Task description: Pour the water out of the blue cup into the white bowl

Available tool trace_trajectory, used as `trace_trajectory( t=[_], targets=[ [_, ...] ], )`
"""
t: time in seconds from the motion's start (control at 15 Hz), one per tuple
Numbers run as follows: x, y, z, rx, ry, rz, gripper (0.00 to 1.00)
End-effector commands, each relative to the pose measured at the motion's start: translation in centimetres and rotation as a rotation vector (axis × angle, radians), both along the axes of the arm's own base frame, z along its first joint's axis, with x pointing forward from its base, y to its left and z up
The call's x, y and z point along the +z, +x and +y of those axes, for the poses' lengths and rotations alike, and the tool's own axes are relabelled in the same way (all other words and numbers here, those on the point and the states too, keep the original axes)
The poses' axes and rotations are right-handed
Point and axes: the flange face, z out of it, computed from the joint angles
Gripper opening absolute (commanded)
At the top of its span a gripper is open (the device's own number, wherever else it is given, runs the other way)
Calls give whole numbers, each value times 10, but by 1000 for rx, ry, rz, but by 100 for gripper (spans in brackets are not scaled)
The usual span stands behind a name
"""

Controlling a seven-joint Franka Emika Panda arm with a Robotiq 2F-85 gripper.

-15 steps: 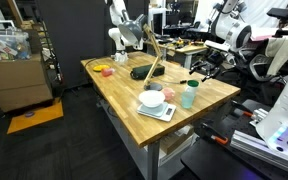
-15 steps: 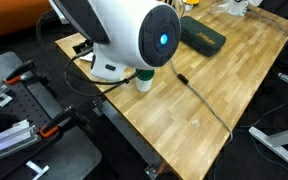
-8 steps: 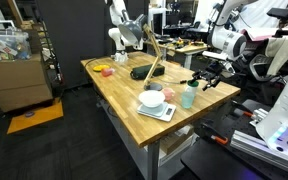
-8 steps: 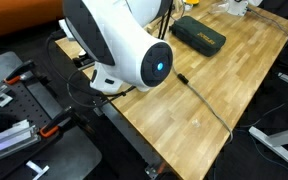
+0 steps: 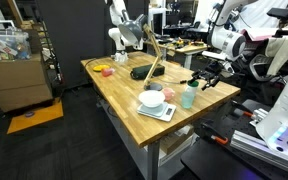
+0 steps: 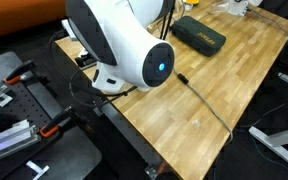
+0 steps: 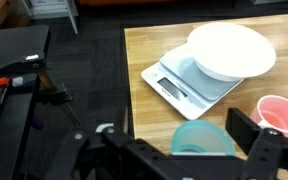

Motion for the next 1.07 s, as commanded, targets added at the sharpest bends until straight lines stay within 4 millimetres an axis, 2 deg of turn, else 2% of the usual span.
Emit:
trace_trajectory(
  t=[0.0,0.27,0.4,0.8,1.0],
  targets=[
    [-13,15,-7,-45,7,10,100],
    [-32,31,-14,-74,-8,35,100],
    [-43,33,-17,-82,-8,59,100],
    [-69,15,-27,-96,-16,125,100],
    [-74,16,-24,-93,-13,135,100]
  ],
)
